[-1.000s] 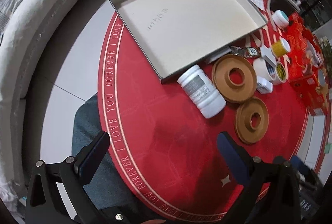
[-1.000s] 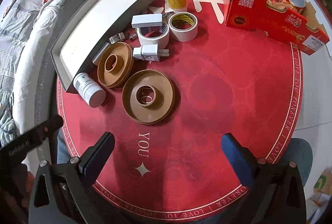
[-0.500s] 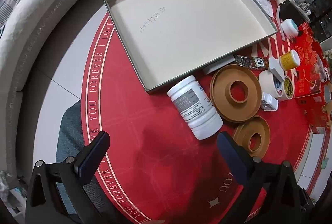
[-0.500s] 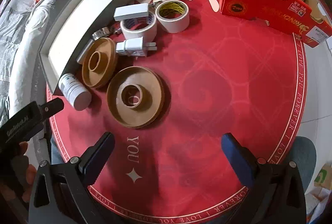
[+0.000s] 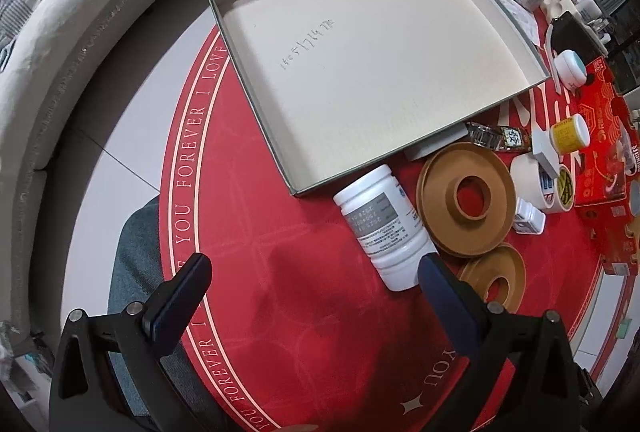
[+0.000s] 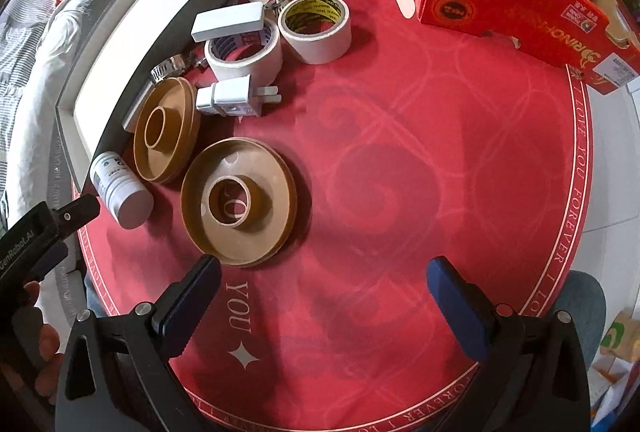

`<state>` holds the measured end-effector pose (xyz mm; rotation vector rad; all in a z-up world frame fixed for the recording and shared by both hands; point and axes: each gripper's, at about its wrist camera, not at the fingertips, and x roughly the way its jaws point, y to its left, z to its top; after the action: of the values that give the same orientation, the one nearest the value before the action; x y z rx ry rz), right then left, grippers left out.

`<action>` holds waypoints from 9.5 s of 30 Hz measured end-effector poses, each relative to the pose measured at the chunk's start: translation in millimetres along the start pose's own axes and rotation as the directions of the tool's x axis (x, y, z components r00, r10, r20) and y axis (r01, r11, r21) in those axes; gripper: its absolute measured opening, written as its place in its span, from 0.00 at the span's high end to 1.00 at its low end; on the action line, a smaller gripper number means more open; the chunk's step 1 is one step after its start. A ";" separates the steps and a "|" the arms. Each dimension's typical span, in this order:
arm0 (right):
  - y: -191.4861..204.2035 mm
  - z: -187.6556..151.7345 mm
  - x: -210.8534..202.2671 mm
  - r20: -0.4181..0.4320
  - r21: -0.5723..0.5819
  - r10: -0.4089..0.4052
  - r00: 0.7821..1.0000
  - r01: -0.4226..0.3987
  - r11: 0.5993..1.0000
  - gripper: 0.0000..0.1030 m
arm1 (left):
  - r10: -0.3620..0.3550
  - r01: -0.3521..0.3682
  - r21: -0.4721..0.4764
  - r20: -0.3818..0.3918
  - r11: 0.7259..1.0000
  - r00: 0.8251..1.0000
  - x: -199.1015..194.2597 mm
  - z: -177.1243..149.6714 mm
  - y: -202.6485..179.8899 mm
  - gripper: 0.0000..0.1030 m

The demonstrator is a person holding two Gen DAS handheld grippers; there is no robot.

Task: Organize rigid objects
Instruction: 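Move the left gripper toward the white pill bottle, then grasp the white pill bottle with the left gripper while the right grasps the brown ring dish, then carry the bottle and brown dish into the white tray and release both, then move both grippers back toward the remaining brown ring dish and plug, then grasp the white plug adapter with the right gripper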

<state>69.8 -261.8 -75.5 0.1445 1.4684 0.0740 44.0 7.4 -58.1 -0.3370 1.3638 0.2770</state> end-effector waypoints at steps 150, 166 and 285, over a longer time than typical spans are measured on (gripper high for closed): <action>181.0 184.6 -5.0 0.261 -0.223 0.118 0.958 -0.060 0.973 0.14 | 0.006 -0.019 0.053 0.239 0.998 0.971 19.4 176.9 -2.4 0.58; 178.0 195.8 28.5 0.205 -0.205 0.088 0.975 -0.046 0.978 0.13 | 0.029 -0.039 0.056 0.177 0.998 0.984 51.2 180.1 -6.2 0.16; 10.6 -52.3 26.0 0.160 -0.120 -0.117 0.980 0.137 0.983 0.00 | -0.151 0.113 0.349 0.082 0.930 0.985 43.2 -32.2 -37.7 0.00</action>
<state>20.8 -245.1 -104.6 -0.0501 1.3123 0.0533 37.4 -39.9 -103.3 -0.1188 1.2496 -0.0570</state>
